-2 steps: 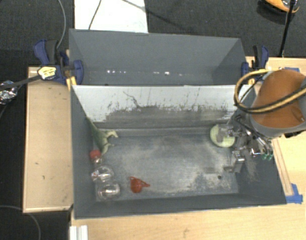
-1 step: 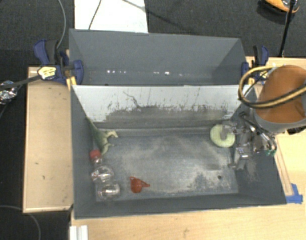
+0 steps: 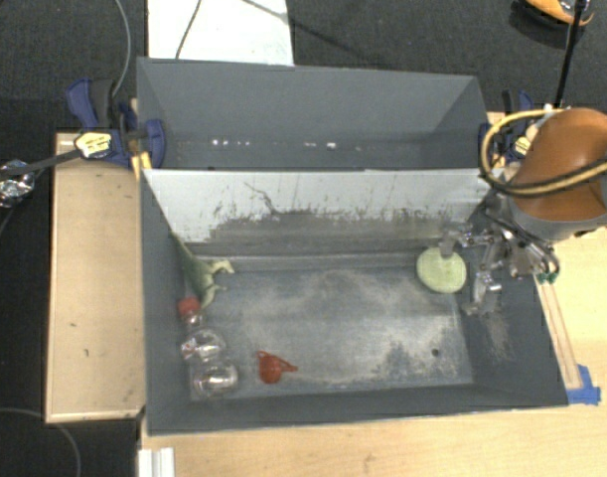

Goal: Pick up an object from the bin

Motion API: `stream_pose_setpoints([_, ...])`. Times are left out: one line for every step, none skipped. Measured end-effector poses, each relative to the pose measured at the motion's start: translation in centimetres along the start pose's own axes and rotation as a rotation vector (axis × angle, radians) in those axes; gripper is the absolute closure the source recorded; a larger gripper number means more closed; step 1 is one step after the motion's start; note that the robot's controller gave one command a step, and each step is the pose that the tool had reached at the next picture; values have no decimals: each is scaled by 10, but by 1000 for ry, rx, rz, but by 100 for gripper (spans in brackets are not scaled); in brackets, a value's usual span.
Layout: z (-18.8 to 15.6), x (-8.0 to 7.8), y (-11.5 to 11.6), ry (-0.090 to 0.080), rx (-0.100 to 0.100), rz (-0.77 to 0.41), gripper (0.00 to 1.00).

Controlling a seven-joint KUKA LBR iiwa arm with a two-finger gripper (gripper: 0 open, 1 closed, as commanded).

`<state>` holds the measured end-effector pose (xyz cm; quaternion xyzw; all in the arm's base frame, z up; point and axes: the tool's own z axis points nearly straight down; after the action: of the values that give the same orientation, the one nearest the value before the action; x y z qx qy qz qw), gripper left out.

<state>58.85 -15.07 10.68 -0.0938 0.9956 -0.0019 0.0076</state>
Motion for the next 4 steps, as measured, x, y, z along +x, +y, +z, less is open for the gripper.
stream_pose_setpoints([35,-2,3,11,-4,249,0])
stream_pose_setpoints([32,-1,5,-15,3,177,100])
stream_pose_setpoints([32,-1,5,-15,3,177,100])
stream_pose_setpoints([30,-1,5,-15,3,176,100])
